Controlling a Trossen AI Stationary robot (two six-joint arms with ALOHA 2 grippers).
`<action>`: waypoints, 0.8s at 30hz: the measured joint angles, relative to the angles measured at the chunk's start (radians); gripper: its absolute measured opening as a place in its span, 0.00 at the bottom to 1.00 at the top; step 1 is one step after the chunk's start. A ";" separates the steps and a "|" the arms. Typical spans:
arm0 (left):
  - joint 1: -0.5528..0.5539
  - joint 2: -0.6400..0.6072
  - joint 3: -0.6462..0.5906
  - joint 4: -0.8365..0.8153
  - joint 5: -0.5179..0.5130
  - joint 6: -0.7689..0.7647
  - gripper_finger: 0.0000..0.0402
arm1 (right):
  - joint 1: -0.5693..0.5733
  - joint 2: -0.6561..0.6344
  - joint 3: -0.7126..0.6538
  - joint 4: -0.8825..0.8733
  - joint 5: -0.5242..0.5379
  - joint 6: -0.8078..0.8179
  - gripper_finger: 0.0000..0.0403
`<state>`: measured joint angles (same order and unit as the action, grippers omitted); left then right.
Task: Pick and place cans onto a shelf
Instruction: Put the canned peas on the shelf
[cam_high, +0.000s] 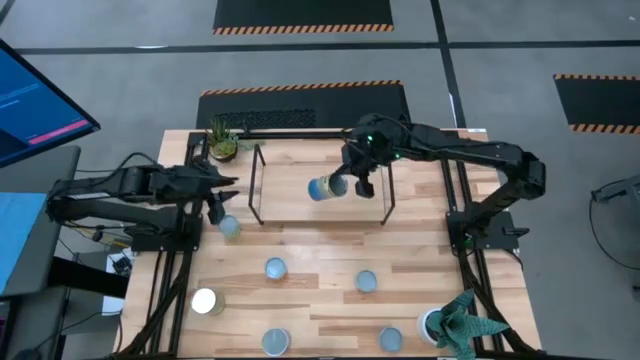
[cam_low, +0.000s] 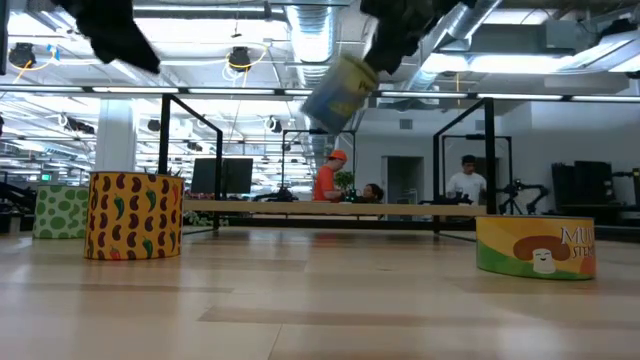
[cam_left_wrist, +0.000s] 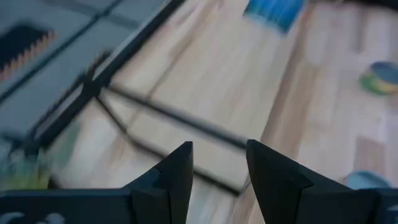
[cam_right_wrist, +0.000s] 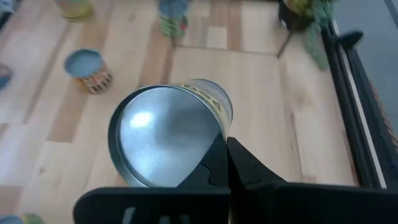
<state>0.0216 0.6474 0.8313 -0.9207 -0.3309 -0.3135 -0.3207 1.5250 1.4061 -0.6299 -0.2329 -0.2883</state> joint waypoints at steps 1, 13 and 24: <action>0.000 0.010 -0.010 -0.014 0.000 -0.032 0.35 | -0.010 0.010 0.001 -0.003 0.000 -0.001 0.00; 0.000 0.258 -0.049 0.108 -0.025 -0.036 0.35 | -0.026 0.024 0.001 -0.010 -0.005 -0.010 0.00; 0.000 0.287 0.007 0.092 -0.037 -0.015 0.35 | -0.031 0.017 0.000 -0.026 -0.003 -0.049 0.00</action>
<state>0.0212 0.9343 0.8379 -0.8289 -0.3678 -0.3283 -0.3513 1.5425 1.4059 -0.6561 -0.2362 -0.3376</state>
